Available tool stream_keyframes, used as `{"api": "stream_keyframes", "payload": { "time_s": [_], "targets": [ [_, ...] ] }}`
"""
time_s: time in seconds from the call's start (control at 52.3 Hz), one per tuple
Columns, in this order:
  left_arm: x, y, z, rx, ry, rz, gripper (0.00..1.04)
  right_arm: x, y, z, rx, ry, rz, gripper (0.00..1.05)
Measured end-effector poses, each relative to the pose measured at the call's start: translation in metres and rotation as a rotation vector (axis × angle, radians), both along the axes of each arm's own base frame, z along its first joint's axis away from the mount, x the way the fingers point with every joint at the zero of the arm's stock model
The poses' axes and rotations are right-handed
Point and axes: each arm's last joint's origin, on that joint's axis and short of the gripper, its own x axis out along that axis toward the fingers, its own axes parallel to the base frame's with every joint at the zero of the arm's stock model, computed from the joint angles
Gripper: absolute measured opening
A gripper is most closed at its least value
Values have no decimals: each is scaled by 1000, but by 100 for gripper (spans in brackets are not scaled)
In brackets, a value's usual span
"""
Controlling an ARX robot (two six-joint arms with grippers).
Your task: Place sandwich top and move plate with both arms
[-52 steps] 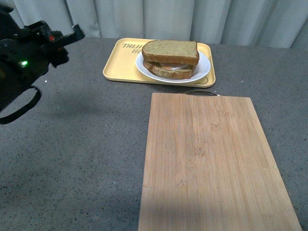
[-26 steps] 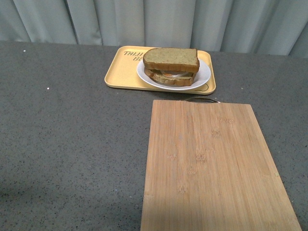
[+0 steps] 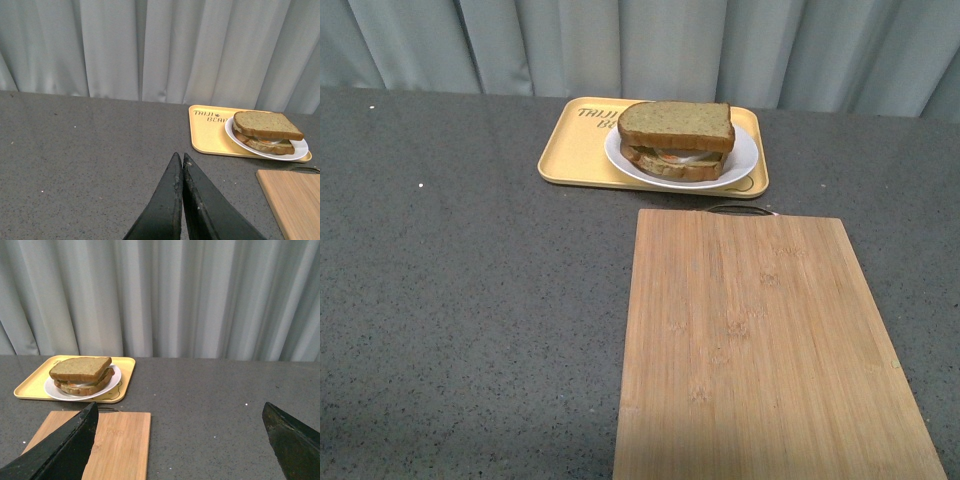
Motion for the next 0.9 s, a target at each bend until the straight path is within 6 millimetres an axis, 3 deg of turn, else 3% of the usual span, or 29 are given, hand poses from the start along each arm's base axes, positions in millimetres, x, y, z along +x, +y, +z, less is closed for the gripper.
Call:
{"api": "stream_keyframes", "payload": {
  "time_s": [0.899],
  "targets": [
    [-27, 0, 3, 0, -13, 0, 4, 0, 0, 0, 0, 0, 0, 95]
  ]
}}
